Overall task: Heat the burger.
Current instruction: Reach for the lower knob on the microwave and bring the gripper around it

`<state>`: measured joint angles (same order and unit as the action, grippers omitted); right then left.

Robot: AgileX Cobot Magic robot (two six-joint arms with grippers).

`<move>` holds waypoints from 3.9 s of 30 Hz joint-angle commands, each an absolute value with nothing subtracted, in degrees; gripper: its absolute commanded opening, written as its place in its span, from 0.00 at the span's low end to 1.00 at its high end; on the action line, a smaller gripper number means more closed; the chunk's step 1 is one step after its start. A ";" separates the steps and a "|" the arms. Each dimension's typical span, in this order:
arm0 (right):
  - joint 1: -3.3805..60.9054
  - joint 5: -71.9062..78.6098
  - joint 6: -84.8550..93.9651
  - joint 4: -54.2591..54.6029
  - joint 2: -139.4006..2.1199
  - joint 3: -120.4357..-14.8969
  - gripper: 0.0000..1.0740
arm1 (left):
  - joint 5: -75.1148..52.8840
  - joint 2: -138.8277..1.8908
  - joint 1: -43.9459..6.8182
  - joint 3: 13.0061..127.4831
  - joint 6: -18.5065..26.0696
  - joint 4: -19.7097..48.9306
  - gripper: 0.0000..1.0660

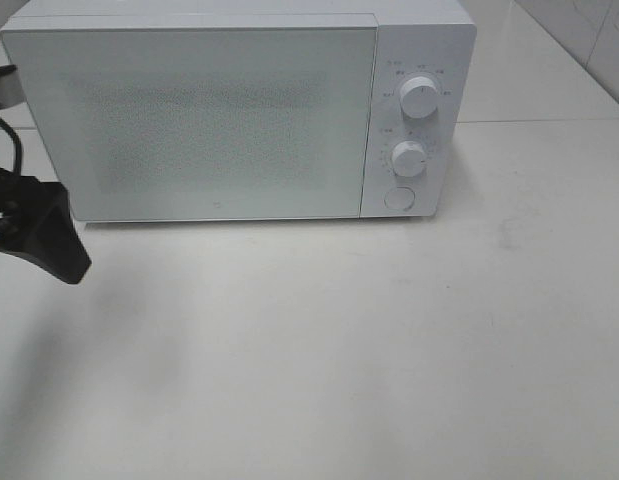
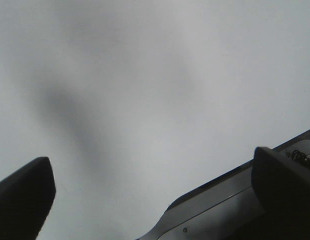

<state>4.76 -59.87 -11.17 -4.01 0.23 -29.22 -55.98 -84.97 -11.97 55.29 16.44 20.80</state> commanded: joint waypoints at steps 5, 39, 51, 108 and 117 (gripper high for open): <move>4.30 -59.59 -10.89 -3.95 1.72 -29.22 0.70 | -60.45 -78.78 -0.34 52.02 12.72 20.23 0.95; 4.30 -59.59 -10.89 -3.95 1.72 -29.22 0.70 | -61.13 -33.12 2.18 30.31 8.48 9.97 0.95; 4.30 -59.59 -10.89 -3.95 1.72 -29.22 0.70 | -59.76 -12.15 2.18 28.82 8.48 8.71 0.95; 4.30 -59.59 -10.94 -3.95 1.20 -29.22 0.70 | -59.70 1.72 2.18 28.82 8.48 9.05 0.95; 4.30 -58.73 -10.94 -3.09 1.20 -29.85 0.70 | -59.70 1.72 2.18 28.82 8.48 9.05 0.95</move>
